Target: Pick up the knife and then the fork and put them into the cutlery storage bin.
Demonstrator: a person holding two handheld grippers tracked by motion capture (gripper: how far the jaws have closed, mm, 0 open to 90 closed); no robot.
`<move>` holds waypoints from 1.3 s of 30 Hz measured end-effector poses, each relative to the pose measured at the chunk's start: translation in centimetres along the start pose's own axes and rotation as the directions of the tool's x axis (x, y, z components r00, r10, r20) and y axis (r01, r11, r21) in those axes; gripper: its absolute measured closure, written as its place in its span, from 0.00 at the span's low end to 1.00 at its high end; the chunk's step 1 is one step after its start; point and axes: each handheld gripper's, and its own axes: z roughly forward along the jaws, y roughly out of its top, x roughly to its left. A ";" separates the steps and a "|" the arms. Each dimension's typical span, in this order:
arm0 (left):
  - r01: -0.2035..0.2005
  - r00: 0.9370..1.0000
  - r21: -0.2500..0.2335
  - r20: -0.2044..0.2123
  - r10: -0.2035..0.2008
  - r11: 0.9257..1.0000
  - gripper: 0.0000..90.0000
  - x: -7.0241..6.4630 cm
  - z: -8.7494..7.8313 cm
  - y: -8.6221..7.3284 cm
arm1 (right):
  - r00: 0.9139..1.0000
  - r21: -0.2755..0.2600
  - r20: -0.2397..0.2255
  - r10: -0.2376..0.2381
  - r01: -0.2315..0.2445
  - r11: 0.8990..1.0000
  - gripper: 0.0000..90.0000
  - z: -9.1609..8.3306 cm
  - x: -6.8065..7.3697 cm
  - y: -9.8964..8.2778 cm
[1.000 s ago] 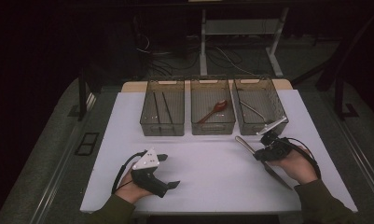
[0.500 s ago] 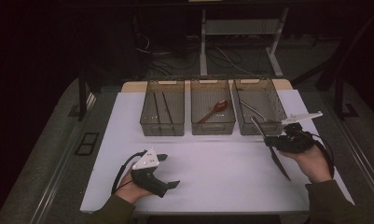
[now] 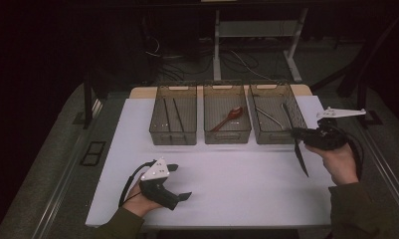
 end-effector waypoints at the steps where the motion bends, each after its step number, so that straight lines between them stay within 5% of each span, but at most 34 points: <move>1: -0.002 1.000 0.000 0.000 0.002 1.000 0.00 0.0 0.0 0.0 | 1.000 -0.009 0.005 0.010 -0.010 1.000 0.89 0.0 -0.2 0.4; 13: 0.008 1.000 -0.006 0.004 -0.008 1.000 0.00 0.0 0.1 0.0 | 0.997 -0.121 0.062 0.045 -0.037 0.992 0.89 0.3 -2.4 6.2; 22: 0.002 1.000 -0.001 0.006 -0.002 1.000 0.00 0.1 0.0 -0.1 | 0.991 -0.140 0.133 0.031 -0.012 0.990 0.89 1.9 -3.8 9.6; 30: 0.005 1.000 -0.006 0.011 -0.005 1.000 0.00 0.2 0.0 -0.1 | 0.983 -0.135 0.180 0.020 0.004 0.991 0.89 4.3 -5.2 10.4; 39: 0.004 1.000 -0.006 0.015 -0.004 1.000 0.00 0.2 0.0 -0.1 | 0.981 -0.077 0.196 0.002 0.013 0.997 0.89 6.4 -5.9 9.2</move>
